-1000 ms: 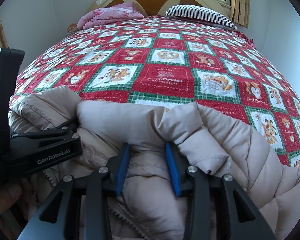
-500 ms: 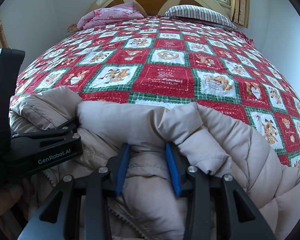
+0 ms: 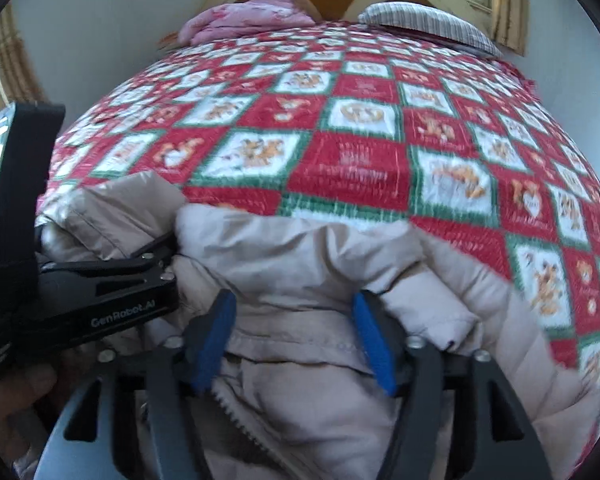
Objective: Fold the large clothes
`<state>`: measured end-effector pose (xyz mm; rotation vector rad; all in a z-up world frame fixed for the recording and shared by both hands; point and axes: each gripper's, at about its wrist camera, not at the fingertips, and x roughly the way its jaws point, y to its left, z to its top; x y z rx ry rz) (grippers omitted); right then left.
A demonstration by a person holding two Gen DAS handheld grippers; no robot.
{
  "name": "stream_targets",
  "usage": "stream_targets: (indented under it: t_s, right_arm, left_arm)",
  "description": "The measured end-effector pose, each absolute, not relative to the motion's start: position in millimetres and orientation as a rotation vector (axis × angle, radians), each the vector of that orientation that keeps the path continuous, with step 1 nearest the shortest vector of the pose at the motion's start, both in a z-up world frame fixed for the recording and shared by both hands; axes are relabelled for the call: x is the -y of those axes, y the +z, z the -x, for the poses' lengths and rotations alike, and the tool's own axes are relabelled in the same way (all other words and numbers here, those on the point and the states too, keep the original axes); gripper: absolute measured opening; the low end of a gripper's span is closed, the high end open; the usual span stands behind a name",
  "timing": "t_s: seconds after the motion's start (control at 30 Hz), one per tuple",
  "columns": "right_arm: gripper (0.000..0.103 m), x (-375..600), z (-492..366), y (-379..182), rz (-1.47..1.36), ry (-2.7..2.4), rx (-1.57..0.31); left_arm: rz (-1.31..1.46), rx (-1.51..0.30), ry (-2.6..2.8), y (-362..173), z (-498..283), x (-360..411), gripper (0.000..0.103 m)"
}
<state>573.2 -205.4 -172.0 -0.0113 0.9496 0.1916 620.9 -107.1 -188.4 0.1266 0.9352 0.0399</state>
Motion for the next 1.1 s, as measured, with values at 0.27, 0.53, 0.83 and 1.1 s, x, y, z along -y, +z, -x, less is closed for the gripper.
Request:
stream_targets:
  t_s: [0.27, 0.53, 0.83, 1.1]
  right_arm:
    - [0.089, 259.3, -492.1, -88.1, -0.03, 0.17, -0.781]
    - [0.096, 308.4, -344.0, -82.1, -0.091, 0.209, -0.805]
    - [0.096, 354.3, -208.9, -130.4, -0.252, 0.075, -0.91]
    - [0.096, 360.1, -128.1, -178.3, -0.373, 0.01, -0.988]
  left_arm:
    - [-0.052, -0.747, -0.045, -99.7, -546.7, 78.0, 0.102]
    - [-0.039, -0.57, -0.161, -41.3, -377.2, 16.4, 0.102]
    - [-0.114, -0.571, -0.101, -79.5, -213.6, -66.5, 0.102]
    - [-0.071, -0.703, -0.06, -146.7, -141.2, -119.2, 0.102]
